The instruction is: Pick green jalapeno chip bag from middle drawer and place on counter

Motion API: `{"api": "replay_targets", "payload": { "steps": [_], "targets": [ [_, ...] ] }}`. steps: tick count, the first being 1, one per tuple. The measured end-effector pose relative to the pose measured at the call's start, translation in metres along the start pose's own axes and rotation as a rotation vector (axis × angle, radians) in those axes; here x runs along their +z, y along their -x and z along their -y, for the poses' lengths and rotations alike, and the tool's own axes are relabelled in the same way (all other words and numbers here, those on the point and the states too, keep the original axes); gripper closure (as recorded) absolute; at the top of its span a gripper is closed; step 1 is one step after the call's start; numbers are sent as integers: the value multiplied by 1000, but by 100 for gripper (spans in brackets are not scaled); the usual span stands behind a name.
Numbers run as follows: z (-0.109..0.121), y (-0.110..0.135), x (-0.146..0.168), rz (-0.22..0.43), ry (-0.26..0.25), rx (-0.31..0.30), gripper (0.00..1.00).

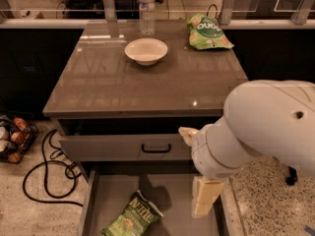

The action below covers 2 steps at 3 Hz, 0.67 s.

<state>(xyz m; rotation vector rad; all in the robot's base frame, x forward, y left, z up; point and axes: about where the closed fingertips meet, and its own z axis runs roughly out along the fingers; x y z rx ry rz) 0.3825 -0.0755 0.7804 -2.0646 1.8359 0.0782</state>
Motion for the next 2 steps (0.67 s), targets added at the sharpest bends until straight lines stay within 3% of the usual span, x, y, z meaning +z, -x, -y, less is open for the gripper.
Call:
{"api": "replay_targets", "payload": {
  "steps": [1,2],
  "targets": [
    [-23,-6,35,3,-6,-12,0],
    [-44,-8,80,-1,6,-63,0]
  ]
}}
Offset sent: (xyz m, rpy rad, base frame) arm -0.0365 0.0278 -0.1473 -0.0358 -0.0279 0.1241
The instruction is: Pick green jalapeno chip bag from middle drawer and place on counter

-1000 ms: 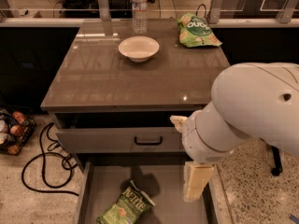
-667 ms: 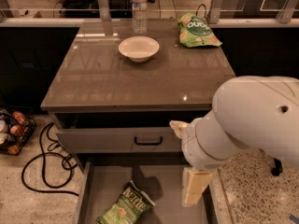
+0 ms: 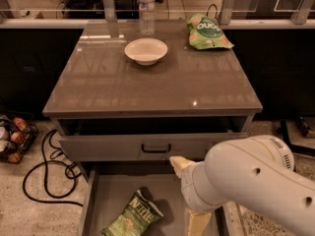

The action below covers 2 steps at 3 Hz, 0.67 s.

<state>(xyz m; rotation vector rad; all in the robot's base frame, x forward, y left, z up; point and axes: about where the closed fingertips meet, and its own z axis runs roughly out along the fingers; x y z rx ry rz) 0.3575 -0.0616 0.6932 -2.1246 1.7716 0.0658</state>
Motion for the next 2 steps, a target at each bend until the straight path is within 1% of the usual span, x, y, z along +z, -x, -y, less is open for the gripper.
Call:
{"api": "replay_targets", "payload": {
  "steps": [1,2],
  "targets": [
    [-13,9,53,-8,30,-60,0],
    [-27,28,132,40,58,-55,0]
  ]
}}
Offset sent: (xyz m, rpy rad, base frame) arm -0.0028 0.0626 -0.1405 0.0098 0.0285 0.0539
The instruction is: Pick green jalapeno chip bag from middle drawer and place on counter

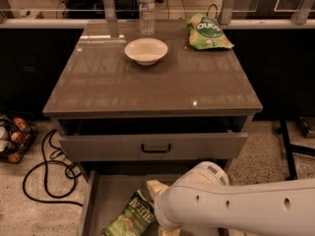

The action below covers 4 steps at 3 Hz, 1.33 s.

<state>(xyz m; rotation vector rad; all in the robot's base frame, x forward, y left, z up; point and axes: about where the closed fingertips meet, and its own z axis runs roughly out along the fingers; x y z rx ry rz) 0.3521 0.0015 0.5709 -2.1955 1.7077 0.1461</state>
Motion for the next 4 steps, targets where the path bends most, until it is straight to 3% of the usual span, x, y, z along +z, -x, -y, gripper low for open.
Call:
{"api": "replay_targets", "payload": {
  "steps": [2,4],
  "targets": [
    [7,-1,15,-3,-9,-8,0],
    [30,-3,74,22,-6,-65,0]
  ]
}}
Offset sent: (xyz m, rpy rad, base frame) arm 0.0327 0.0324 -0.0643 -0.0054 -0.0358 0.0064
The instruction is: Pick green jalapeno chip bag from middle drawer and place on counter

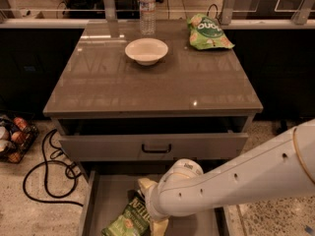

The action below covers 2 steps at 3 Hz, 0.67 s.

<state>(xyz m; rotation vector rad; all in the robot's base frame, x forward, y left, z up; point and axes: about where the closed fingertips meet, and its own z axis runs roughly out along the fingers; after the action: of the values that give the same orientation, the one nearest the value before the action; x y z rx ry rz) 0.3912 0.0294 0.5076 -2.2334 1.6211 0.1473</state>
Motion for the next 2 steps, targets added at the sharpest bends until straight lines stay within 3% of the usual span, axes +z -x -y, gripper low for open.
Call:
{"api": "replay_targets", "payload": {
  "steps": [2],
  "targets": [
    [3,0,35,16,12,-35,0]
  ]
}}
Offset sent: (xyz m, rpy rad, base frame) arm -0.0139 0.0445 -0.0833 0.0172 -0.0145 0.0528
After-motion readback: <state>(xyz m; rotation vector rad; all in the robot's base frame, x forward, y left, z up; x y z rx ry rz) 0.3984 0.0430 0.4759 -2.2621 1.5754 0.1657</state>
